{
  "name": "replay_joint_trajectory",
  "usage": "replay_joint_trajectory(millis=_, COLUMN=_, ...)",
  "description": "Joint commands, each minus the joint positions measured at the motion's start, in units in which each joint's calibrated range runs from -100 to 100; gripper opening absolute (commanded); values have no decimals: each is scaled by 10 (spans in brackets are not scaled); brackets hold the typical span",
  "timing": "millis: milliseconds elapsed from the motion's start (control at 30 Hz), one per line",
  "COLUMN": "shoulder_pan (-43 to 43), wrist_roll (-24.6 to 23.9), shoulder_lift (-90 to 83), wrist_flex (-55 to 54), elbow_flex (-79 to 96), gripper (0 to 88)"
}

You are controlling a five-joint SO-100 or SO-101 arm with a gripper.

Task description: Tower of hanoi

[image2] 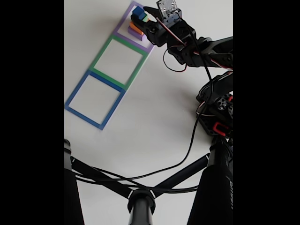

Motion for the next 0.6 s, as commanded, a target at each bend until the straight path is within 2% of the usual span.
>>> replay_joint_trajectory(millis=0, shoulder_pan=-3, wrist_roll=0, shoulder_lift=-3, wrist_flex=-14, elbow_flex=-23, gripper=91)
replay_joint_trajectory(millis=200, shoulder_pan=-3, wrist_roll=0, shoulder_lift=-3, wrist_flex=-17, elbow_flex=-22, gripper=63)
replay_joint_trajectory(millis=567, shoulder_pan=-9, wrist_roll=0, shoulder_lift=-42, wrist_flex=11, elbow_flex=-25, gripper=68)
